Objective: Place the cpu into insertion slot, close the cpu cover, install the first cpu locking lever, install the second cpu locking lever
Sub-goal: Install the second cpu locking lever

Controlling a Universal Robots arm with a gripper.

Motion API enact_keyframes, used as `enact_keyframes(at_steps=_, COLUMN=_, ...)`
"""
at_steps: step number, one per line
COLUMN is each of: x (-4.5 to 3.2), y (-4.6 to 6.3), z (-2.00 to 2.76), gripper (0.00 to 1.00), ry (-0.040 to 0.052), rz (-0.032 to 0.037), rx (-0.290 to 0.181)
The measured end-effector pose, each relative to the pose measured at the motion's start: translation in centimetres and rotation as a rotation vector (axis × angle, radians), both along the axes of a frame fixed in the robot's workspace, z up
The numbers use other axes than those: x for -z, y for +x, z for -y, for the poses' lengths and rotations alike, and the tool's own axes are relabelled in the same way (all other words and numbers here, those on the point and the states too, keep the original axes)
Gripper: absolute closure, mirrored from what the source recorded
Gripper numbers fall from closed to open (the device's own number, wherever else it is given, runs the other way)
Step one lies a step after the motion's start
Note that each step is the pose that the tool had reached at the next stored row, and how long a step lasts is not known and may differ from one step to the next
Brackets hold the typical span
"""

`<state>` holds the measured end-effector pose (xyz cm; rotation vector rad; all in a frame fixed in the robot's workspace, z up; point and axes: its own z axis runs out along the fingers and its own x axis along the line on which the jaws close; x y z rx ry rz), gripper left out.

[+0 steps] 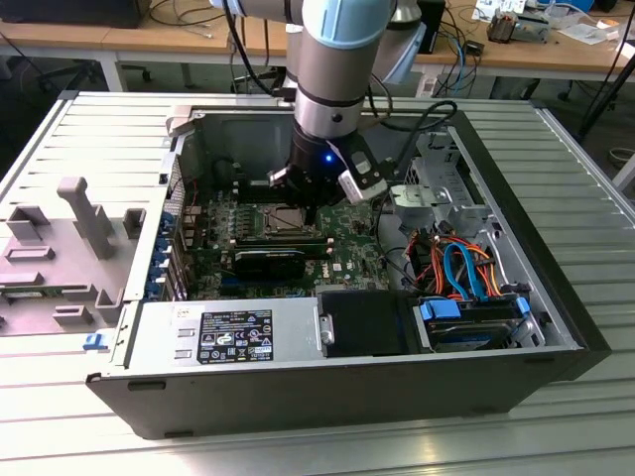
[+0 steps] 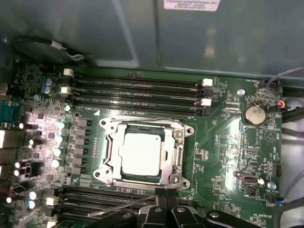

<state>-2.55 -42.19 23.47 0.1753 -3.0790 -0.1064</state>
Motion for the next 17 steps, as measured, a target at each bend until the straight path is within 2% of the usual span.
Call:
enact_keyframes(at_steps=2, x=0.35, y=0.1, z=0.13, gripper=0.89, ry=0.0, rz=-0.0004, rx=-0.001)
enact_keyframes(at_steps=3, x=0.74, y=0.1, z=0.39, gripper=0.89, ry=-0.0001, rz=-0.0006, rx=-0.001)
enact_keyframes(at_steps=6, x=1.12, y=0.2, z=0.82, gripper=0.89, ry=0.0, rz=-0.0005, rx=-0.001)
enact_keyframes(at_steps=10, x=1.51, y=0.2, z=0.88, gripper=0.89, ry=-0.0001, rz=-0.0005, rx=-0.001)
enact_keyframes(at_steps=13, x=2.09, y=0.2, z=0.88, gripper=0.89, ry=-0.0003, rz=-0.0005, rx=-0.001)
enact_keyframes(at_steps=17, x=2.34, y=-0.8, z=0.88, gripper=0.89, ry=0.0001, rz=-0.0005, rx=-0.001)
